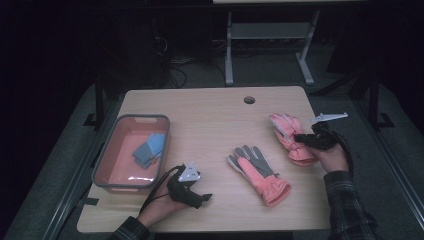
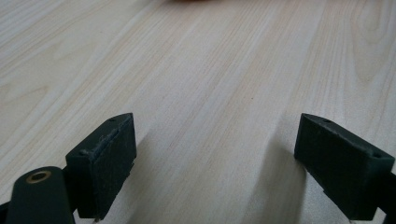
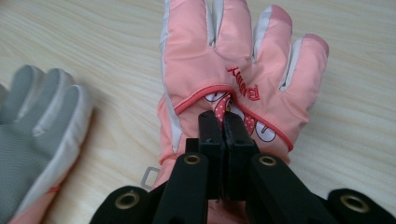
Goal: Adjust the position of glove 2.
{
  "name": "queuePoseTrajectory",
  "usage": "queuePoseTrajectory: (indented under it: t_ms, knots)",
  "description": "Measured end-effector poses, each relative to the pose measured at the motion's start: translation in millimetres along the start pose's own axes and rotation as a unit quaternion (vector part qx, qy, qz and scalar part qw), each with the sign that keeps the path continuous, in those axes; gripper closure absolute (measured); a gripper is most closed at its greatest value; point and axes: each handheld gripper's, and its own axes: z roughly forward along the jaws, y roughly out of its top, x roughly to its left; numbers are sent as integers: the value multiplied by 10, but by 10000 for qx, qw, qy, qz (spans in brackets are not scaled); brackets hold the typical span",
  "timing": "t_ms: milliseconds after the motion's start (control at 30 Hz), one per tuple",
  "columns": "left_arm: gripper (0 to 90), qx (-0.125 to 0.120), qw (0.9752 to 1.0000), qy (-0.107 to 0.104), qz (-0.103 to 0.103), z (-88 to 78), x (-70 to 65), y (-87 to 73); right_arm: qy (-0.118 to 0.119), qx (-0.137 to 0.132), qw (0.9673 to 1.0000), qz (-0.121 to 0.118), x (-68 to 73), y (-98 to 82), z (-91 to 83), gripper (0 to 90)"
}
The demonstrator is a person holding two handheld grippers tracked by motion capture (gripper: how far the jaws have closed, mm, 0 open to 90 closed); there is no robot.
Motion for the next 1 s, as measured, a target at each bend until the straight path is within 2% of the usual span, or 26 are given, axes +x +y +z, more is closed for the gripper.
queuePoseTrajectory:
  t_ms: [167,300,367,533,767,1000]
  knots:
    - [122,1,10000,-9,12,0,0,0,103,-71,9999,-69,89,105,-202,884]
    - [122,1,10000,-10,11,0,0,0,174,-75,9997,-139,147,142,-270,884]
    - [122,1,10000,-9,11,0,0,0,229,-58,9995,-207,229,172,-331,883]
    - [122,-1,10000,-3,12,0,-1,0,300,-56,9992,-263,323,188,-391,884]
    - [122,1,10000,-2,28,-1,2,1,438,-15,9981,-440,549,190,-486,884]
    - [122,-17,10000,1,15,2,1,1,589,44,9964,-607,734,207,-509,884]
